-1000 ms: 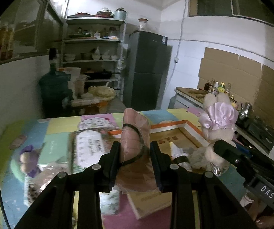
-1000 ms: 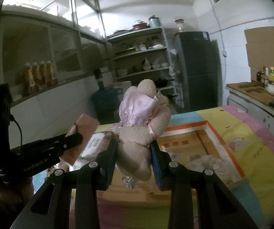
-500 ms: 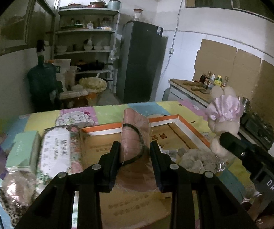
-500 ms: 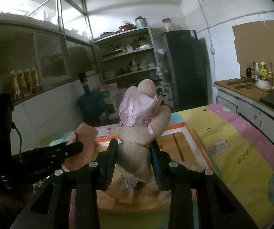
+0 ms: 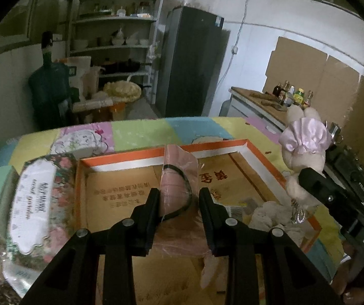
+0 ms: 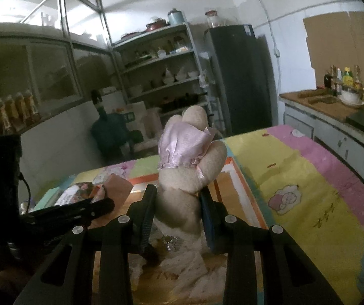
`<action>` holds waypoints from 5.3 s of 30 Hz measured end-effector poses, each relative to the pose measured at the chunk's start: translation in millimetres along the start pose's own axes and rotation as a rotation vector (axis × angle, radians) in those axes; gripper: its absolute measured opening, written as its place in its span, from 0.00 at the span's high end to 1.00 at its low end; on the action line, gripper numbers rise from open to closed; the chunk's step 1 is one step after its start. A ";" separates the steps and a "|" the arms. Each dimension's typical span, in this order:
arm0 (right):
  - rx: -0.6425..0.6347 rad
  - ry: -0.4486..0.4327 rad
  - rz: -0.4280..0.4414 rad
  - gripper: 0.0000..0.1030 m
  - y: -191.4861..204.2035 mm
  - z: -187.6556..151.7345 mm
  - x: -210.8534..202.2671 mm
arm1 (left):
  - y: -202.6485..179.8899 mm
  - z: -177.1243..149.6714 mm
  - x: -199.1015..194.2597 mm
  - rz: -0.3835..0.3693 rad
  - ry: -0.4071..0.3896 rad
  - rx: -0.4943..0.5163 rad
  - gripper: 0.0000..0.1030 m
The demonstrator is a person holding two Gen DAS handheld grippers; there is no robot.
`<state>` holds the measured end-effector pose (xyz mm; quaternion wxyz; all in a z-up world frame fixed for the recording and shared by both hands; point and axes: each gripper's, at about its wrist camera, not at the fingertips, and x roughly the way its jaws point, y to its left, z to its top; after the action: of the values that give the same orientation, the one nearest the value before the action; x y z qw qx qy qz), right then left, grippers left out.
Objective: Organize soft objects
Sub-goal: 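Carry the towel and bunny with both tools over the cardboard box, then open the left tool to release the towel while the right tool releases the bunny, then withdraw both open tools from the box back toward the bed, then grasp the leopard-print cloth with the left tool while the right tool grasps the white flour bag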
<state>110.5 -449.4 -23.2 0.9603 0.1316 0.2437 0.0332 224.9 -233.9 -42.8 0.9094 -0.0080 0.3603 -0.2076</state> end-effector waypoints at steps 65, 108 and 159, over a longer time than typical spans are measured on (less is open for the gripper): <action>0.054 0.248 0.018 0.45 -17.7 -3.9 52.1 | -1.4 7.2 39.7 0.040 0.140 -0.039 0.32; 0.066 0.013 0.017 0.40 28.6 -5.1 -45.6 | -3.6 -23.1 -88.4 0.229 -0.201 0.134 0.20; -0.178 0.149 0.231 0.34 211.6 -73.1 -9.4 | 185.5 -120.6 -184.1 0.273 -0.183 -0.205 0.24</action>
<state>67.4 -229.5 -23.9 0.9373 0.0704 0.2935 0.1743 94.0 22.4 -42.4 0.9525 -0.0706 0.2931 -0.0431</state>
